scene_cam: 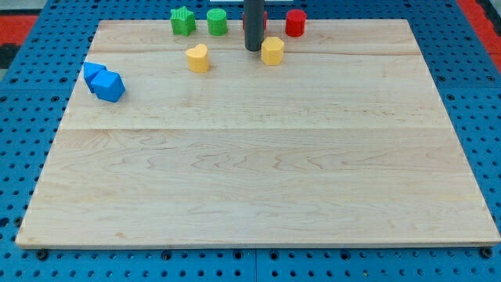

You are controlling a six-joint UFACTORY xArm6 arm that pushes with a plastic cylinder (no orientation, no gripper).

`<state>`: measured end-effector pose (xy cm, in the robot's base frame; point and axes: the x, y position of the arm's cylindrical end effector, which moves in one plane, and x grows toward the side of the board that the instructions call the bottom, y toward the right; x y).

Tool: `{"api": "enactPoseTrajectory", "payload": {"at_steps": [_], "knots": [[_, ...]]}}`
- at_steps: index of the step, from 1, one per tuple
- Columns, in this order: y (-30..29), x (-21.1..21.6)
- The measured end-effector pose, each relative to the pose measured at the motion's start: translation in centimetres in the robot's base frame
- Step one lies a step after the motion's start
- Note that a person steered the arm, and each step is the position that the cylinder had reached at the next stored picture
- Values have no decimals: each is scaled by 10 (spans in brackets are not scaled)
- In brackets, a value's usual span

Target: Push the blue cube left to the yellow heart

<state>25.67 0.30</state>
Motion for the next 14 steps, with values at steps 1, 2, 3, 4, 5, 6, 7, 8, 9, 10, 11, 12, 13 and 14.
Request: {"api": "enactPoseTrajectory", "payload": {"at_steps": [1, 2, 3, 4, 5, 6, 7, 8, 9, 10, 11, 12, 13, 14], "knots": [[7, -4], [35, 9], [43, 26], [17, 83], [-66, 138], [-182, 147], [-248, 132], [-243, 105], [-237, 87], [-235, 77], [-219, 75], [-219, 67], [-218, 67], [-218, 54]]}}
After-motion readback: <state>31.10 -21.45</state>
